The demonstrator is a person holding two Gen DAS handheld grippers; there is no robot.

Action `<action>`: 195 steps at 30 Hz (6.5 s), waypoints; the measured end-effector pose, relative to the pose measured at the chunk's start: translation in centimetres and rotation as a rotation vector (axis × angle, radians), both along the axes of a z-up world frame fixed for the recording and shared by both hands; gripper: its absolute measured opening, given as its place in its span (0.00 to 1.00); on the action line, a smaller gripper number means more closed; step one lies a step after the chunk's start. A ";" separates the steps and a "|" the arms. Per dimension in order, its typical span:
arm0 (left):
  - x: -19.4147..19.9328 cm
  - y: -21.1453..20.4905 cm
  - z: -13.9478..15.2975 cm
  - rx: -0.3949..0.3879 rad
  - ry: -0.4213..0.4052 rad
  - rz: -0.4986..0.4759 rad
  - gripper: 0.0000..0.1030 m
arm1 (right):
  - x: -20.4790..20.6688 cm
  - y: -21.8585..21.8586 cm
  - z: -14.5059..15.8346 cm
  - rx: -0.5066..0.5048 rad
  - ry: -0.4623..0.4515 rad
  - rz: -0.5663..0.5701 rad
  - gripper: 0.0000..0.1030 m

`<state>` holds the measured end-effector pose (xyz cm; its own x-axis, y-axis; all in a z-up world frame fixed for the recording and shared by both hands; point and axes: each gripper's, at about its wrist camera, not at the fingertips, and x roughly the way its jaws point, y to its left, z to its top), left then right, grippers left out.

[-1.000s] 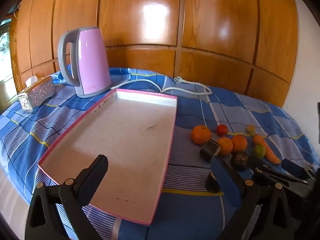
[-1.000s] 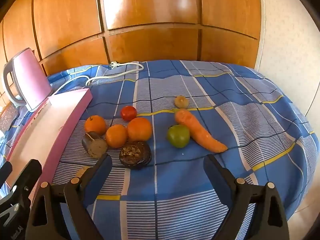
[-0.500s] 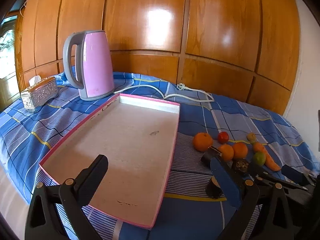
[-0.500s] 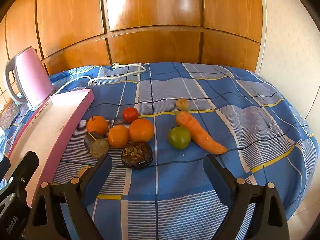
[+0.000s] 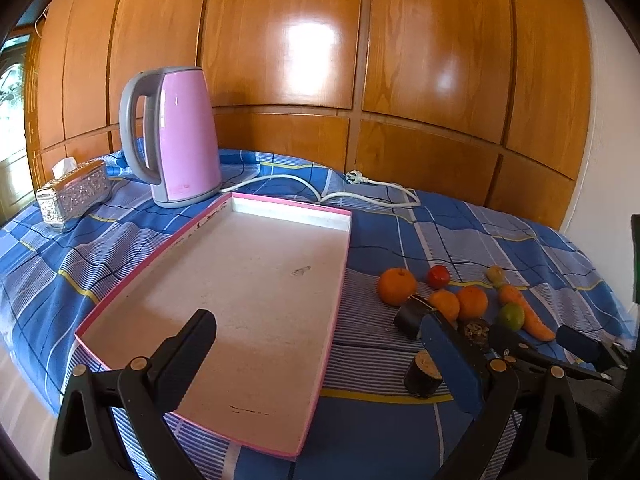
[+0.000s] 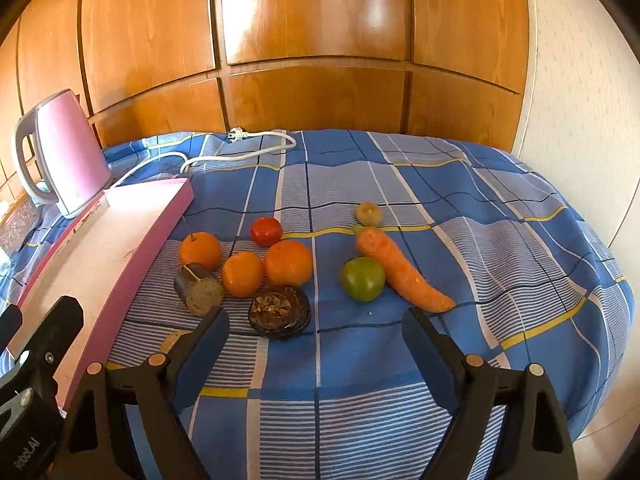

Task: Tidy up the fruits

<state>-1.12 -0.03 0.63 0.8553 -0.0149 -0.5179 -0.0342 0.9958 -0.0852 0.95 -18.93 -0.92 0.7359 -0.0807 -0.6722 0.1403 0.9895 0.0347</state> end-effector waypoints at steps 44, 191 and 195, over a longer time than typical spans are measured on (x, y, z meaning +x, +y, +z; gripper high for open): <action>-0.3 -1.7 -0.1 0.055 0.010 -0.099 0.87 | -0.2 -2.4 -0.2 0.087 0.056 -0.066 0.60; 0.9 10.2 -1.3 -0.272 0.037 0.541 0.93 | 6.0 10.4 1.3 0.341 0.043 0.598 0.37; 1.0 10.4 -1.5 -0.278 0.050 0.551 0.93 | 6.2 10.5 1.0 0.361 0.054 0.607 0.37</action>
<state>-0.15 10.36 -0.91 0.7505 0.2822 -0.5976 -0.5479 0.7713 -0.3238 7.13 -8.46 0.03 0.5452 0.5680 -0.6165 -0.4219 0.8214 0.3837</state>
